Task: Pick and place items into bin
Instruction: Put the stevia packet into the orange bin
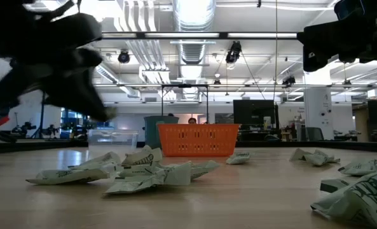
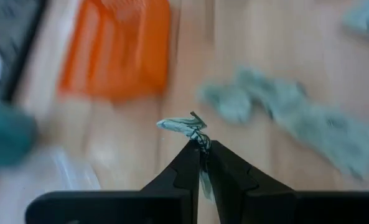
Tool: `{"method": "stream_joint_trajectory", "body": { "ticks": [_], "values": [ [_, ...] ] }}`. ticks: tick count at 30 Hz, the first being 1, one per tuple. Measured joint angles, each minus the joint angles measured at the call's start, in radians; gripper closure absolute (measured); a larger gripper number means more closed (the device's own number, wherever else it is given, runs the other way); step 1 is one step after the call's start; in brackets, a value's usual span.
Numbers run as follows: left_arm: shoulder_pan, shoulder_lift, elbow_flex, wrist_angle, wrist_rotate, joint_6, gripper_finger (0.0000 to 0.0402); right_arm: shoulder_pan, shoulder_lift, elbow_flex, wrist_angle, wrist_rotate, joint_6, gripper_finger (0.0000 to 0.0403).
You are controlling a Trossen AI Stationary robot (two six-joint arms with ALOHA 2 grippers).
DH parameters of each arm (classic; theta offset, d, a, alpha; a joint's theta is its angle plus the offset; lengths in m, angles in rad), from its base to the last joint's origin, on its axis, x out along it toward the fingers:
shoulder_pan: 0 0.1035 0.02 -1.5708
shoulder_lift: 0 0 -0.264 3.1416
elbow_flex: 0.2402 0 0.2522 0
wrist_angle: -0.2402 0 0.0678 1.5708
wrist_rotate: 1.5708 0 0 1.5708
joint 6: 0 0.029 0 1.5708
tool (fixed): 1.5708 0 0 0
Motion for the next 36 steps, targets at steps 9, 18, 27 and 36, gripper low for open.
{"method": "stream_joint_trajectory", "body": {
  "ticks": [9, 18, 27, 36],
  "values": [
    [0.257, 0.000, 0.016, 0.272, 0.184, 0.379, 0.0386, 0.000, 0.000, 0.000, 0.000, 0.011, 0.019, 0.0335],
    [0.481, 0.000, 0.021, 0.439, 0.488, 0.442, 0.0386, 0.000, 0.000, 0.000, -0.004, 0.011, 0.046, 0.0335],
    [0.536, 0.002, 0.007, 0.489, 0.603, 0.415, 0.0386, 0.000, 0.000, 0.000, -0.005, 0.011, 0.064, 0.0335],
    [0.537, 0.036, 0.005, 0.552, 0.601, 0.416, 0.0337, 0.000, 0.000, 0.000, -0.006, 0.011, 0.065, 0.0335]
  ]
}}
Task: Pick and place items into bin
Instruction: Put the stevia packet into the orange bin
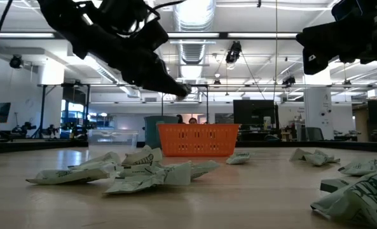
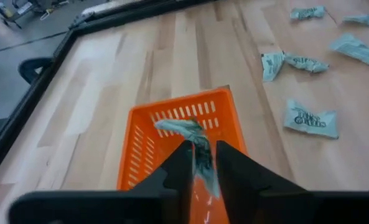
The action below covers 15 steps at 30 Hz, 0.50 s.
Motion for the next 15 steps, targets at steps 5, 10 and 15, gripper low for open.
{"method": "stream_joint_trajectory", "body": {
  "ticks": [5, 10, 15],
  "values": [
    [0.001, 0.089, 0.023, 0.036, -0.011, 0.017, 0.0277, 0.000, 0.005, 0.000, -0.006, 0.000, 0.011, 0.0335],
    [-0.005, 0.113, 0.039, 0.039, -0.016, 0.052, 0.0244, 0.003, 0.055, 0.000, -0.047, -0.020, 0.090, 0.0335],
    [-0.048, 0.031, 0.043, -0.031, -0.016, 0.053, 0.0240, 0.036, 0.173, 0.000, -0.044, -0.032, 0.128, 0.0335]
  ]
}}
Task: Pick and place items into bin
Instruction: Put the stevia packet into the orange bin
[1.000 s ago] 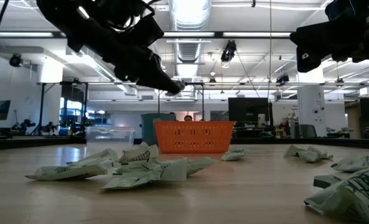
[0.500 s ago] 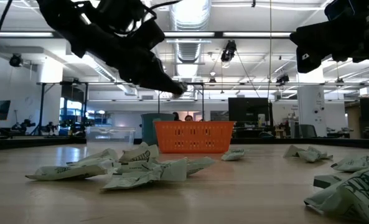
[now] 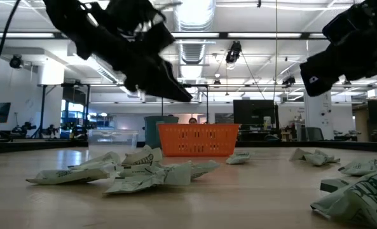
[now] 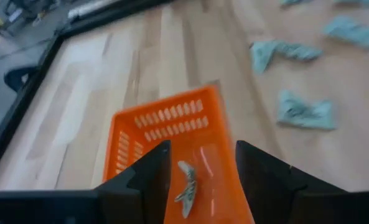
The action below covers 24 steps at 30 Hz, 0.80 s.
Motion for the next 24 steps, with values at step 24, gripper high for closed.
{"method": "stream_joint_trajectory", "body": {
  "ticks": [24],
  "values": [
    [-0.698, -0.474, -0.057, -0.492, -0.398, -0.258, 0.0240, 0.164, 0.732, 0.653, -0.558, 0.212, -0.108, 0.0335]
  ]
}}
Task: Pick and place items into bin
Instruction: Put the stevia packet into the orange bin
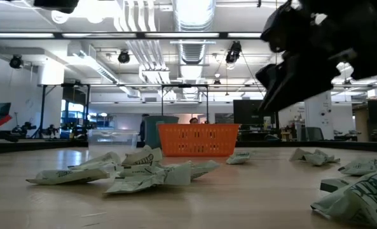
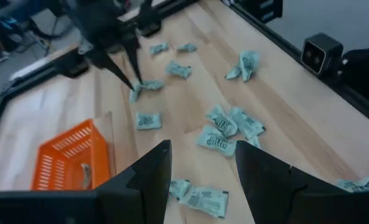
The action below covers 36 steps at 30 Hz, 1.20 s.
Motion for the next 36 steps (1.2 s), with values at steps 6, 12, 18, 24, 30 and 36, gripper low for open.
{"method": "stream_joint_trajectory", "body": {
  "ticks": [6, 12, 18, 24, 30, 36],
  "values": [
    [-0.059, -0.042, -0.001, -0.083, -0.083, -0.090, 0.0240, 0.001, 0.131, 0.122, -0.088, 0.001, -0.019, 0.0335],
    [-0.065, -0.031, -0.001, -0.087, -0.100, -0.088, 0.0240, 0.003, 0.138, 0.192, -0.162, 0.001, -0.016, 0.0335],
    [-0.065, -0.031, -0.001, -0.092, -0.100, -0.089, 0.0240, 0.006, 0.130, 0.179, -0.163, 0.001, 0.019, 0.0335],
    [-0.064, -0.031, -0.001, -0.092, -0.100, -0.088, 0.0240, 0.003, 0.152, 0.168, -0.154, 0.061, 0.037, 0.0335],
    [-0.064, -0.031, -0.001, -0.091, -0.104, -0.088, 0.0240, -0.001, 0.177, 0.168, -0.139, 0.087, 0.033, 0.0316],
    [-0.064, -0.031, -0.001, -0.091, -0.105, -0.088, 0.0240, -0.014, 0.193, 0.166, -0.133, 0.084, 0.036, 0.0277]
  ]
}}
